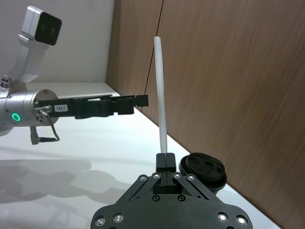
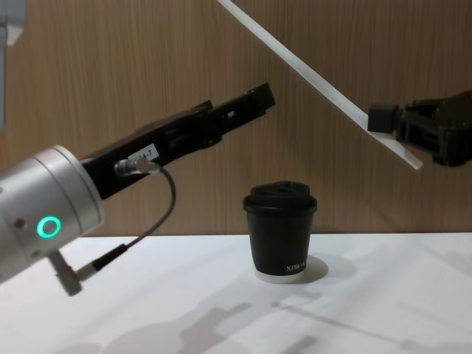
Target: Pick up the straw with one hand, pass it to the other hand, and insert it into the cup.
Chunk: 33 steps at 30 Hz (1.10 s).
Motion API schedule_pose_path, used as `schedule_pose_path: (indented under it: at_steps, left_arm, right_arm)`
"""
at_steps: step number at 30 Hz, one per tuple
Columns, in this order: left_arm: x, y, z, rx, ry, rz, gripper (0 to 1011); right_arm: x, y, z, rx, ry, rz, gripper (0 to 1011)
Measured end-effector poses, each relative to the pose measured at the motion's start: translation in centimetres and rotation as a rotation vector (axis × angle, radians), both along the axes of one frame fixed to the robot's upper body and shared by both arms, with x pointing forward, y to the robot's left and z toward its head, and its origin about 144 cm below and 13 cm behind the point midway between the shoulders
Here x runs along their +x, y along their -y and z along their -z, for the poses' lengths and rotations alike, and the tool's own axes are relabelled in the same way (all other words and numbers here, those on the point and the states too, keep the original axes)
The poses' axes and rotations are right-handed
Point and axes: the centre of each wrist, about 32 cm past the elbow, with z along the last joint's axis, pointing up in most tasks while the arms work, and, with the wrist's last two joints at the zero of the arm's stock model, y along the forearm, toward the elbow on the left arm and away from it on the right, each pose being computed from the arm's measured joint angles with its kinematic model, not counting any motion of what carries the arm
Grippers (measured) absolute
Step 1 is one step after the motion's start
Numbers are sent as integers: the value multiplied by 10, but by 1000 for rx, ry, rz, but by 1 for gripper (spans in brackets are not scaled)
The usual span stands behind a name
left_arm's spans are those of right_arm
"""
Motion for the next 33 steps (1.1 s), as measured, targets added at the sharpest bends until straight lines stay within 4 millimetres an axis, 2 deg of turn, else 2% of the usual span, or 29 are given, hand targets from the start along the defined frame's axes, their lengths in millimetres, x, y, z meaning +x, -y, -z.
schedule_pose_path:
  at_steps: [16,33]
  left_arm:
    - [27,24,16,-185,-93,124,1003]
    - [37,28,28,-272,-55,223,1003]
  right_arm:
    - [0,0,0,0,0,0,0]
    - [0,0,0,0,0,0,0]
